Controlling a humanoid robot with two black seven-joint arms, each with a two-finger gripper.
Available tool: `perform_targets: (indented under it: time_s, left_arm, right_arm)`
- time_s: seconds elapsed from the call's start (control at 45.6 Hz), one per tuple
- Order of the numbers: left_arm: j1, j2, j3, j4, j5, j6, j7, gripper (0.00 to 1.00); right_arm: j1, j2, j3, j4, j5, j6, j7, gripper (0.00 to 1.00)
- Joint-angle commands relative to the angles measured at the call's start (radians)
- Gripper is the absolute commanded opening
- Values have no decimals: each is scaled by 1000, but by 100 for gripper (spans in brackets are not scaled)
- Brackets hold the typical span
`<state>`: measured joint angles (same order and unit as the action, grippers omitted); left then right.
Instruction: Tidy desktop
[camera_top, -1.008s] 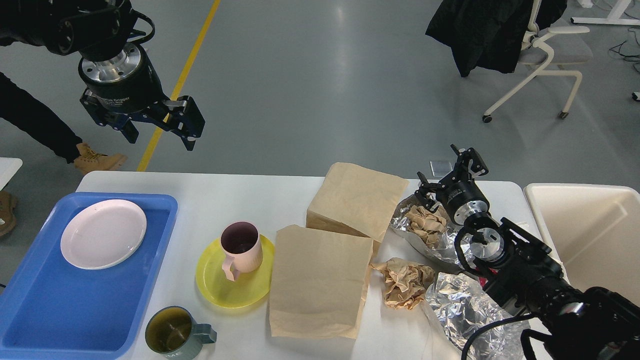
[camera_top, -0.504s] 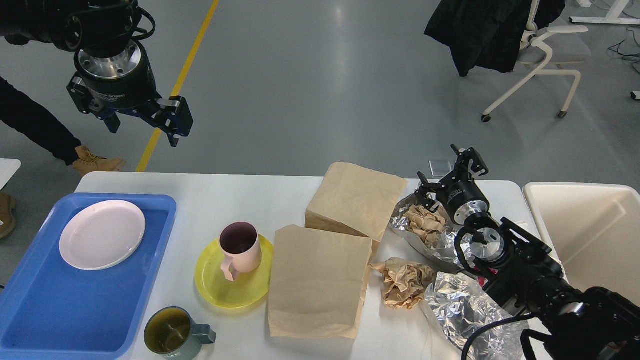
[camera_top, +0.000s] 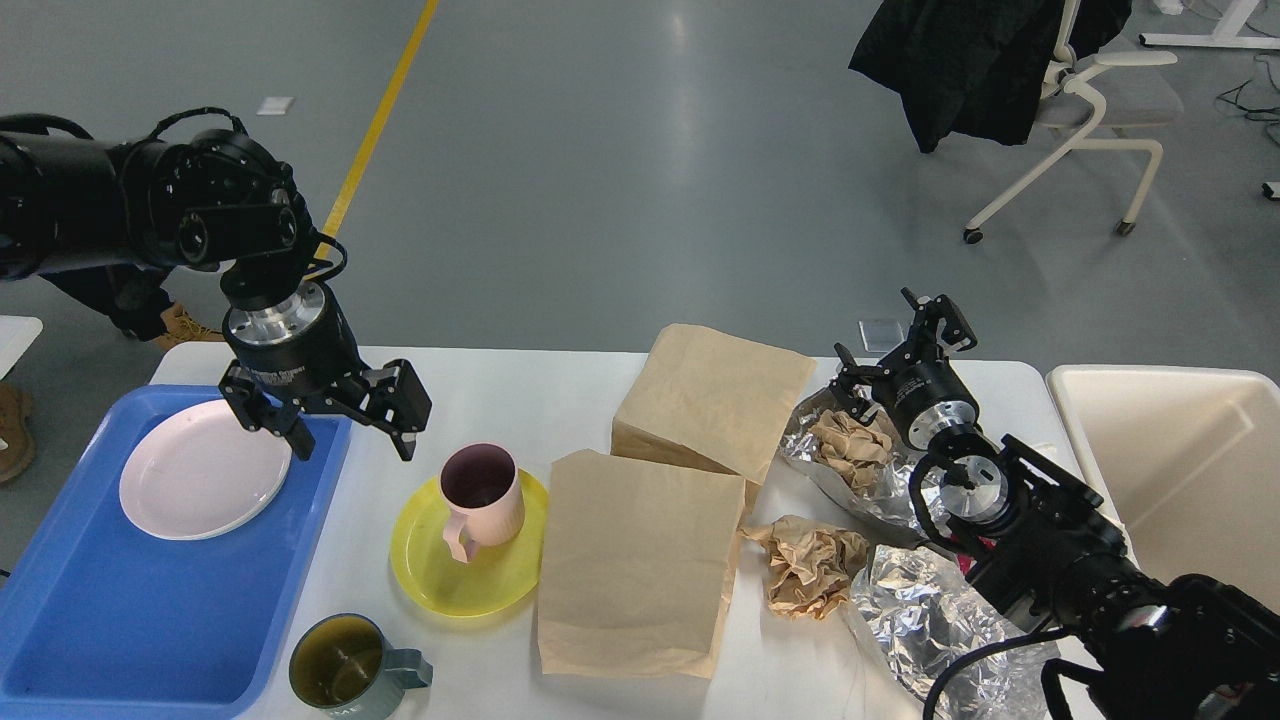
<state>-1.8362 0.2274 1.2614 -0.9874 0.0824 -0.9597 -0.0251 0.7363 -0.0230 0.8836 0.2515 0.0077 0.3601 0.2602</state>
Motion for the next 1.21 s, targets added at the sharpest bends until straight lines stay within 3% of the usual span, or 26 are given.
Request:
perform_targets:
  time_s: [0.0, 0.241, 0.46, 0.635, 0.767, 1.183]
  left_arm:
    - [40, 3, -13, 18, 0, 21, 2, 96]
    - [72, 0, -3, 62, 2, 104, 43, 96]
    - [84, 6, -5, 78, 2, 180, 53, 96]
    - [144, 7, -17, 119, 4, 248, 125, 96]
    - [192, 12, -57, 150, 4, 254, 165, 96]
    - [262, 10, -140, 185, 7, 237, 172, 96]
  right_arm:
    - [0, 0, 0, 0, 0, 0, 1, 100]
    - [0, 0, 0, 0, 0, 0, -1, 100]
    - [0, 0, 0, 0, 0, 0, 1, 100]
    - [0, 0, 0, 0, 0, -1, -1, 100]
    - [-2, 0, 0, 0, 0, 0, 1, 100]
    - [0, 0, 0, 0, 0, 0, 1, 100]
